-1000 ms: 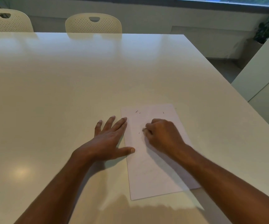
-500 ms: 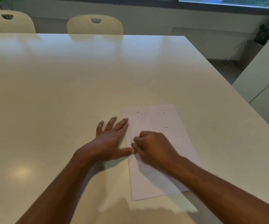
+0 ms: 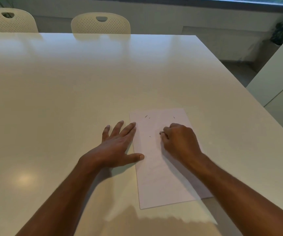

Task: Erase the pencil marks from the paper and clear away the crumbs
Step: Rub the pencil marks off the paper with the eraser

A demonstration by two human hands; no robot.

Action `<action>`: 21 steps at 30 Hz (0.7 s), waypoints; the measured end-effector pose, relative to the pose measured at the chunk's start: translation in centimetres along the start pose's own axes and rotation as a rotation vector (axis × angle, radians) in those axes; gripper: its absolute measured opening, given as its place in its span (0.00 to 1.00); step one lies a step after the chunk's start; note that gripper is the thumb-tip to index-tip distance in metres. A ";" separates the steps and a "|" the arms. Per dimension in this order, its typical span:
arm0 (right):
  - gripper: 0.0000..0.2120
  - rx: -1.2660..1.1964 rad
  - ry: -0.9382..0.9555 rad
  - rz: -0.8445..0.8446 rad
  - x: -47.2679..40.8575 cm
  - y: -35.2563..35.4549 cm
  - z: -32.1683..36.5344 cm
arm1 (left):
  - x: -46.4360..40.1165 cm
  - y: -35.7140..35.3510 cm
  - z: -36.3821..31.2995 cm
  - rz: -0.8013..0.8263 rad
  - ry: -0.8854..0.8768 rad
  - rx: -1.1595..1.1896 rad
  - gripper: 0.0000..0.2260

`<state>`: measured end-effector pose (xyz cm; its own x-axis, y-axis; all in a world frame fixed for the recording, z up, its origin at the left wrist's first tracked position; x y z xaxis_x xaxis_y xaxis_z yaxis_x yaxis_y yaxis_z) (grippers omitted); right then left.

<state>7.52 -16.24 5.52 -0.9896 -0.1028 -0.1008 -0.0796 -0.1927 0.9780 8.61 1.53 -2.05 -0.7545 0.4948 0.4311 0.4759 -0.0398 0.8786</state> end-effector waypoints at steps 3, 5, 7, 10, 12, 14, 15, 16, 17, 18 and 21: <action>0.09 -0.070 0.193 0.094 2.6 -1.1 4.8 | -0.1 0.0 0.1 0.004 0.000 -0.002 0.47; 0.11 -0.073 0.252 0.142 3.4 -1.2 5.5 | -0.2 -0.1 0.1 0.001 0.001 -0.002 0.47; 0.11 -0.048 0.127 0.055 1.3 -0.5 2.0 | -0.2 0.0 0.1 -0.003 -0.001 -0.001 0.47; 0.09 0.006 -0.021 -0.056 0.2 0.6 -1.2 | -0.1 -0.1 0.1 -0.001 0.000 0.003 0.47; 0.07 -0.023 0.097 0.022 1.6 -0.4 2.0 | -0.1 -0.1 0.1 0.001 0.001 0.002 0.47; 0.08 -0.045 0.223 0.128 3.4 -1.5 4.7 | -0.2 -0.1 0.1 0.006 0.004 0.003 0.47; 0.09 -0.039 0.213 0.139 3.2 -1.4 4.2 | -0.2 -0.1 0.1 0.007 0.007 0.001 0.47; 0.09 -0.031 0.153 0.107 2.1 -1.2 2.7 | -0.2 -0.1 0.1 0.011 0.007 -0.001 0.47; 0.09 -0.006 0.066 0.046 0.9 -0.5 0.6 | -0.2 -0.1 0.1 0.012 0.006 -0.001 0.47; 0.09 0.017 -0.016 -0.008 0.0 0.1 -1.4 | -0.2 -0.1 0.0 0.011 0.003 0.003 0.47; 0.07 -0.005 0.031 -0.013 0.8 0.4 0.4 | -0.1 0.0 0.0 0.005 -0.001 0.009 0.47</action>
<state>6.61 -16.04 5.88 -0.9843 -0.1306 -0.1189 -0.0914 -0.1988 0.9758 8.68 1.50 -2.09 -0.7518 0.4957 0.4348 0.4835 -0.0340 0.8747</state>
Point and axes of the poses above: each hand's wrist, its own x-axis away from the middle knuckle, its own y-axis out of the back of the hand, z = x × y, the point moved 9 cm from there along -x, towards the middle knuckle, and after that the axes turned 9 degrees about z, right-handed, at the moved point
